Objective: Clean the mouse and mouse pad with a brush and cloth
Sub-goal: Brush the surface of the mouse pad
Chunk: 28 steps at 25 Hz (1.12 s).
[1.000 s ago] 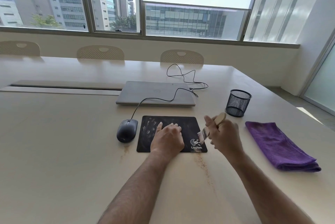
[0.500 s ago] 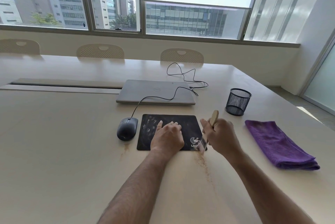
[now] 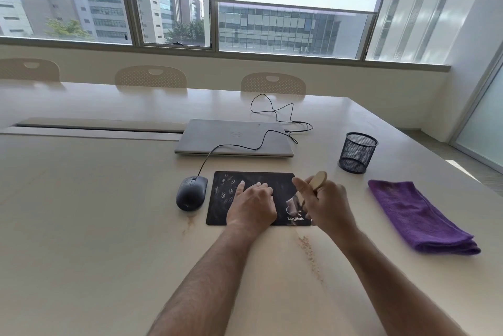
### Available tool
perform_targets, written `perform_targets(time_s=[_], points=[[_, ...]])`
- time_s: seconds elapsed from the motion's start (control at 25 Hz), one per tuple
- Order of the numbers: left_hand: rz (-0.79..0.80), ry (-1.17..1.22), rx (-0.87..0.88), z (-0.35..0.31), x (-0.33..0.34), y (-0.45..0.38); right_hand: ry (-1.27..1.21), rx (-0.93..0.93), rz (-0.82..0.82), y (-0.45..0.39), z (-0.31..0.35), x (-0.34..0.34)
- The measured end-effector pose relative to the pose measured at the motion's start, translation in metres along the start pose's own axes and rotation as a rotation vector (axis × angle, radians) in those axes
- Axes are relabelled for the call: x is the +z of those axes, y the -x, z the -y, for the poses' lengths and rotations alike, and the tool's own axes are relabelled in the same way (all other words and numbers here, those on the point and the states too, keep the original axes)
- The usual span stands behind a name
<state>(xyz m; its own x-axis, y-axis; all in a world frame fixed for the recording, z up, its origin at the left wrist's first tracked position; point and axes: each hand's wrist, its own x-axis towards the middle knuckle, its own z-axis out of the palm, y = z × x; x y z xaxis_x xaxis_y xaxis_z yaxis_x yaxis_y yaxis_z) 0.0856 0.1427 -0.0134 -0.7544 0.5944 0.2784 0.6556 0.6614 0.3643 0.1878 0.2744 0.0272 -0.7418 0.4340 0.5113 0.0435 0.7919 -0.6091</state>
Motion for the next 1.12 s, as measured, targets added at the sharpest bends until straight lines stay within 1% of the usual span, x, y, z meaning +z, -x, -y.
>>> perform_targets(time_s=[0.08,0.16,0.24,0.32,0.4,0.48,0.56,0.72,0.76,0.92,0.96,1.04,1.12], points=[[-0.001,-0.002,0.0,-0.001,0.0,0.0,-0.002,0.038,0.055,0.0,0.001,0.001],[0.002,-0.002,0.0,0.0,0.0,0.0,-0.025,0.05,0.015,-0.004,0.003,0.0],[0.005,-0.001,0.003,0.0,0.0,0.0,-0.049,0.021,-0.035,-0.004,0.003,0.001],[0.008,0.003,0.006,0.0,0.0,0.0,-0.048,0.0,0.017,-0.001,0.004,0.004],[0.002,0.006,0.008,0.0,0.0,0.001,-0.04,0.02,0.076,0.0,0.005,0.006],[0.0,0.008,0.008,0.0,0.0,0.001,-0.063,0.043,0.051,-0.003,0.007,0.005],[0.01,0.014,0.01,0.0,-0.001,0.001,-0.086,0.012,0.015,-0.004,0.008,0.006],[0.025,0.044,-0.001,0.002,-0.001,-0.001,-0.121,0.025,0.119,0.0,0.011,0.01],[0.022,0.046,-0.003,0.002,-0.001,-0.001,-0.108,0.029,0.121,-0.001,0.012,0.009],[0.018,0.058,0.002,0.001,-0.002,-0.001,-0.152,0.027,0.003,-0.008,0.01,0.009],[0.018,0.059,0.006,0.001,-0.003,0.0,-0.155,0.021,0.009,-0.008,0.01,0.01],[0.016,0.059,0.013,0.002,-0.003,-0.001,-0.127,0.021,0.086,-0.006,0.01,0.012],[0.008,0.048,0.015,0.001,-0.003,-0.001,-0.1,0.066,0.131,-0.01,0.01,0.007]])
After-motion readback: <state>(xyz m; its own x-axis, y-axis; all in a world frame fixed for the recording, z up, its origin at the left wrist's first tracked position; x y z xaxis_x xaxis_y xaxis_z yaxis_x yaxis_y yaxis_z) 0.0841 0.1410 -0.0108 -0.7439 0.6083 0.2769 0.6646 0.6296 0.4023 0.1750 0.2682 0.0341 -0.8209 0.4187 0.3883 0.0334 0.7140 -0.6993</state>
